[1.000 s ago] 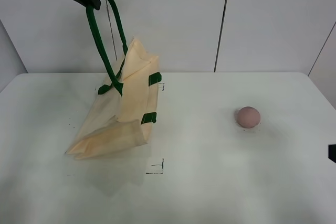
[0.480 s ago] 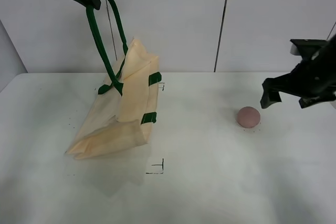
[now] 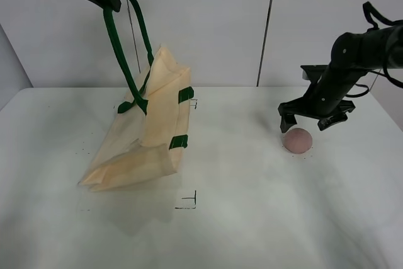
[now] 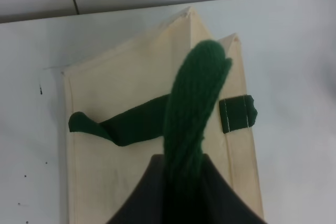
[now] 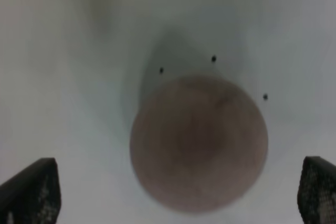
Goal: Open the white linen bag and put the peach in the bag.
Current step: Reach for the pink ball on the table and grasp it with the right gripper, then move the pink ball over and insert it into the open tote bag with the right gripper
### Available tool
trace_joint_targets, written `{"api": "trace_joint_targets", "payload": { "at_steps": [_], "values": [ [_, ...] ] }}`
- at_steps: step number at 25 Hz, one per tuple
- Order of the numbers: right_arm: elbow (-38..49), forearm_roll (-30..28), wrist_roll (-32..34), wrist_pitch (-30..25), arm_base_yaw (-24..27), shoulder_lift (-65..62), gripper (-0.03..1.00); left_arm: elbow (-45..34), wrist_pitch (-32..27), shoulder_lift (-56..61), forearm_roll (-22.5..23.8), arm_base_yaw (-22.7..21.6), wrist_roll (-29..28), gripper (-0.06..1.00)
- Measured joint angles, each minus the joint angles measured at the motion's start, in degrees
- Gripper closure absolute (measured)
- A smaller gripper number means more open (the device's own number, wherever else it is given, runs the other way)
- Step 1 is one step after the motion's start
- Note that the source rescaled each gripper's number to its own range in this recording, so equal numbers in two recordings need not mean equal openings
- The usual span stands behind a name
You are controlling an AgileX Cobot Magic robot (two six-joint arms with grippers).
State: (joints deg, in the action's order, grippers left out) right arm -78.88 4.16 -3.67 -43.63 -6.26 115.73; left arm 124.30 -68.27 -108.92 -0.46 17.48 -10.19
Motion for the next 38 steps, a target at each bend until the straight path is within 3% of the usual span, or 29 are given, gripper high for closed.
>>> {"api": "trace_joint_targets", "payload": {
  "at_steps": [7, 9, 11, 14, 16, 20, 24, 29, 33, 38],
  "values": [
    [-0.1, 0.1, 0.1, 3.7, 0.0, 6.4, -0.03, 0.0, 0.0, 0.0, 0.0, 0.0, 0.2, 0.94],
    [-0.1, 0.1, 0.1, 3.9, 0.0, 6.7, 0.04, 0.0, 0.0, 0.0, 0.0, 0.0, 0.2, 0.94],
    [-0.1, 0.0, 0.1, 4.1, 0.0, 6.7, 0.26, 0.0, 0.0, 0.0, 0.0, 0.0, 0.2, 0.94],
    [-0.1, -0.1, 0.1, 4.2, 0.0, 6.7, 0.77, 0.0, 0.0, 0.0, 0.0, 0.0, 0.2, 0.94],
    [-0.3, 0.1, 0.1, 4.2, 0.0, 6.1, 0.95, 0.0, 0.0, 0.0, 0.0, 0.0, 0.2, 0.94],
    [-2.1, 3.3, -2.0, 2.5, 0.0, 4.0, 0.97, 0.0, 0.0, 0.0, 0.0, 0.0, 0.2, 0.94],
    [-9.7, 9.6, -8.1, -2.8, -0.7, 0.2, 0.97, 0.0, 0.0, 0.0, 0.0, 0.0, 0.2, 0.94],
    [-22.6, 14.5, -12.3, -11.4, -6.4, -1.3, 0.97, 0.0, 0.0, 0.0, 0.0, 0.0, 0.4, 0.94],
    [-26.3, 17.2, -15.3, -9.3, -13.3, -1.3, 0.97, 0.0, 0.0, 0.2, 0.0, 0.0, 0.4, 0.94],
    [-26.6, 23.6, -23.7, -5.8, -21.4, 0.6, 0.97, 0.0, 0.0, 1.8, 0.1, 0.0, 0.4, 0.94]
  ]
}}
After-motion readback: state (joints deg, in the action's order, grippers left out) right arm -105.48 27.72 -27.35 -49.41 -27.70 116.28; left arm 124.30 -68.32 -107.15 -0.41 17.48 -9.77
